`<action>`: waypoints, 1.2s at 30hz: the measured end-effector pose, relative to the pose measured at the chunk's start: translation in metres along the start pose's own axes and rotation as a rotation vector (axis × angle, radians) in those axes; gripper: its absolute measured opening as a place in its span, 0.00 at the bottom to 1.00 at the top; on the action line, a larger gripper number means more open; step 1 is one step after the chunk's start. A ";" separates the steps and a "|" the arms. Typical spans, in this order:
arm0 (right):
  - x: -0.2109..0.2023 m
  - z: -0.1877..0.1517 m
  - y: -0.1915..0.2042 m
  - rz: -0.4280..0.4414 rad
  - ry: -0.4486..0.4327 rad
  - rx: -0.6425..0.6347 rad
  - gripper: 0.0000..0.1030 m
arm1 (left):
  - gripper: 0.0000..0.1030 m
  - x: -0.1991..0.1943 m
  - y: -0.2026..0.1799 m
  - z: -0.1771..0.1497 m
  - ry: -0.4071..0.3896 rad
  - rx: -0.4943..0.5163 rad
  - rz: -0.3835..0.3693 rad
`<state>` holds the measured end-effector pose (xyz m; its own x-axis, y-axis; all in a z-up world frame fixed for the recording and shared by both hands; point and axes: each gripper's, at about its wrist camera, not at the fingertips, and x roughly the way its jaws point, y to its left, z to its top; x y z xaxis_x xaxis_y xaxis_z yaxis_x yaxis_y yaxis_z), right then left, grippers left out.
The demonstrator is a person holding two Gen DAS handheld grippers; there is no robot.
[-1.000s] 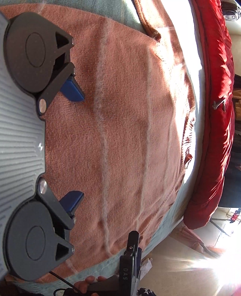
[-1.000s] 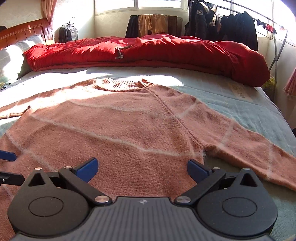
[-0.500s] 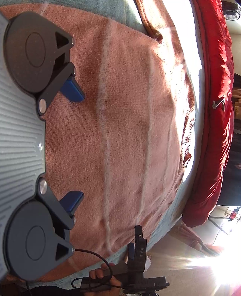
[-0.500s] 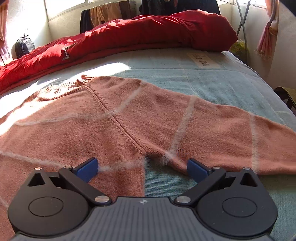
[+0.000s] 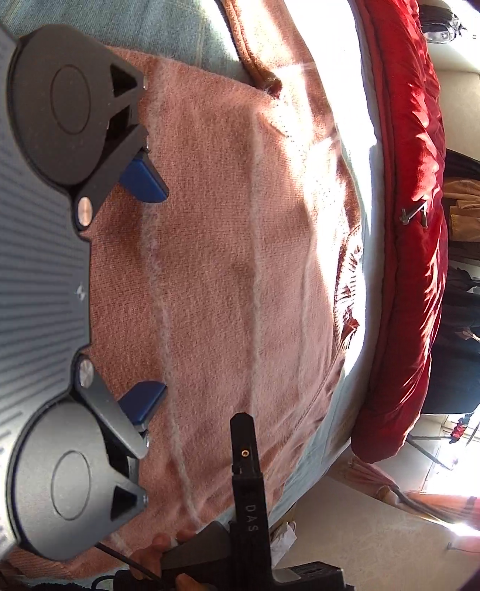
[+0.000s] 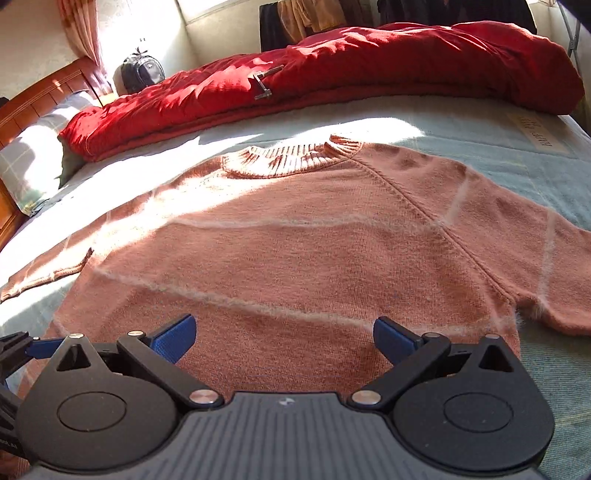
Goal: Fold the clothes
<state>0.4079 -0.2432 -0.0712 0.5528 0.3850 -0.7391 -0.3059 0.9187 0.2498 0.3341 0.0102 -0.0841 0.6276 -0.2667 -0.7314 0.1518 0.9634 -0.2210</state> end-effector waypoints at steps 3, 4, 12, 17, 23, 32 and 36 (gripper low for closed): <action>0.005 -0.010 0.008 -0.032 0.011 -0.065 1.00 | 0.99 -0.001 0.012 -0.003 -0.006 -0.023 0.007; 0.005 -0.013 0.010 -0.040 0.011 -0.088 1.00 | 0.99 -0.004 0.015 -0.006 -0.011 -0.030 0.009; 0.012 -0.014 0.014 -0.084 0.021 -0.116 1.00 | 0.99 -0.037 0.046 -0.007 -0.025 -0.092 0.030; 0.012 -0.016 0.016 -0.095 0.019 -0.141 1.00 | 0.99 -0.062 0.107 0.034 -0.091 -0.190 0.016; 0.004 -0.010 0.023 -0.113 0.029 -0.117 1.00 | 0.99 -0.081 0.230 0.087 -0.134 -0.424 0.075; -0.006 0.005 0.079 0.056 -0.037 -0.171 1.00 | 0.99 -0.051 0.356 0.072 -0.091 -0.735 0.056; 0.015 -0.001 0.101 0.059 0.010 -0.197 1.00 | 0.99 -0.066 0.385 0.054 -0.129 -0.785 0.064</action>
<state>0.3841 -0.1453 -0.0577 0.5220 0.4360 -0.7331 -0.4836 0.8593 0.1666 0.3926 0.3998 -0.0863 0.7075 -0.1603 -0.6882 -0.4392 0.6632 -0.6060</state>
